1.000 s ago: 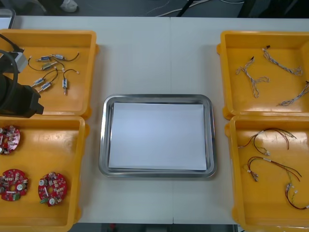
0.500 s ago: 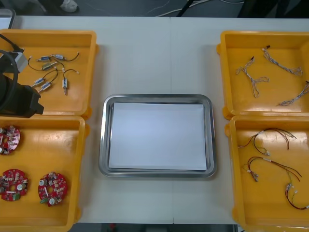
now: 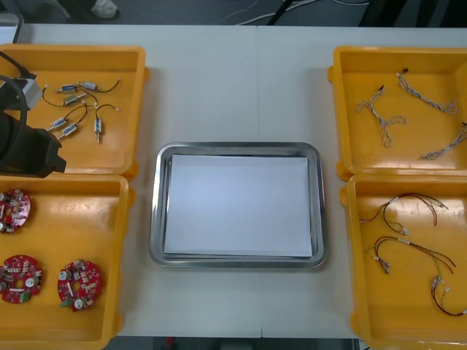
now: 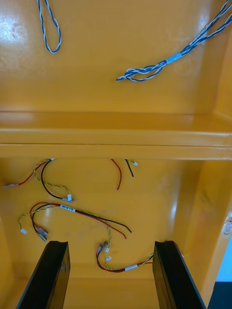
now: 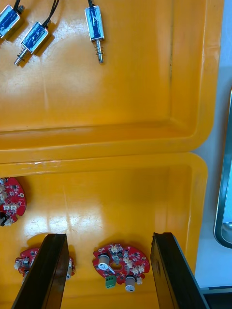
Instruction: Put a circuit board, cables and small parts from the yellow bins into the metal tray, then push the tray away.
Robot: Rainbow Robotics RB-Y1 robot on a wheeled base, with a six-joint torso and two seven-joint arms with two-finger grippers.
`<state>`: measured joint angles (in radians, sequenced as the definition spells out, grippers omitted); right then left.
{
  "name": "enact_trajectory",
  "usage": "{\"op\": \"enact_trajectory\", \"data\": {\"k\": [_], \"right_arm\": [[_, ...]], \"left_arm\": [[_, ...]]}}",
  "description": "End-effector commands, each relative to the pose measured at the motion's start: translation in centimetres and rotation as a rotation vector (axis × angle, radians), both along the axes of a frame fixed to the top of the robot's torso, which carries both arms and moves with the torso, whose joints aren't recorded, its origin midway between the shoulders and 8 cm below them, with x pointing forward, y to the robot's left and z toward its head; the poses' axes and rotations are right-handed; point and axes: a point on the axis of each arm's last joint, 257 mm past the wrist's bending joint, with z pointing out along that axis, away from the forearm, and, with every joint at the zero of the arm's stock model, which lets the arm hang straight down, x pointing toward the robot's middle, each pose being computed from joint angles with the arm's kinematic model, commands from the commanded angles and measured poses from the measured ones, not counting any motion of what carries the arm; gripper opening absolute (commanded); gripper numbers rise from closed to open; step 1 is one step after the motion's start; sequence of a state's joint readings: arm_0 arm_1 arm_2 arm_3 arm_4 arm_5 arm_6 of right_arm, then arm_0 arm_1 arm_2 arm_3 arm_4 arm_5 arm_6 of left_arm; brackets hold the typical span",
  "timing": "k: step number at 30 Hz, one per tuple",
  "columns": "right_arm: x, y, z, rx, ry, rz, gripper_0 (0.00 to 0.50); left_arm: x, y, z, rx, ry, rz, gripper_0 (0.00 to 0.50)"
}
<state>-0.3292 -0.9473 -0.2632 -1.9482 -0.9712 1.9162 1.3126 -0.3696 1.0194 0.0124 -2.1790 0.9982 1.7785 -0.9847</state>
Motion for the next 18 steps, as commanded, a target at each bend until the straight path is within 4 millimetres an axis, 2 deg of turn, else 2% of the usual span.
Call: {"op": "enact_trajectory", "data": {"k": [1,18], "right_arm": [[-0.06,-0.04,0.74,0.005,-0.026,-0.014,0.500],[-0.06,-0.04,0.74,0.005,-0.026,-0.014,0.500]], "left_arm": [[-0.09,-0.11,0.56,0.009,-0.023,-0.023,0.500],[-0.09,-0.11,0.56,0.009,-0.023,-0.023,0.500]]}}
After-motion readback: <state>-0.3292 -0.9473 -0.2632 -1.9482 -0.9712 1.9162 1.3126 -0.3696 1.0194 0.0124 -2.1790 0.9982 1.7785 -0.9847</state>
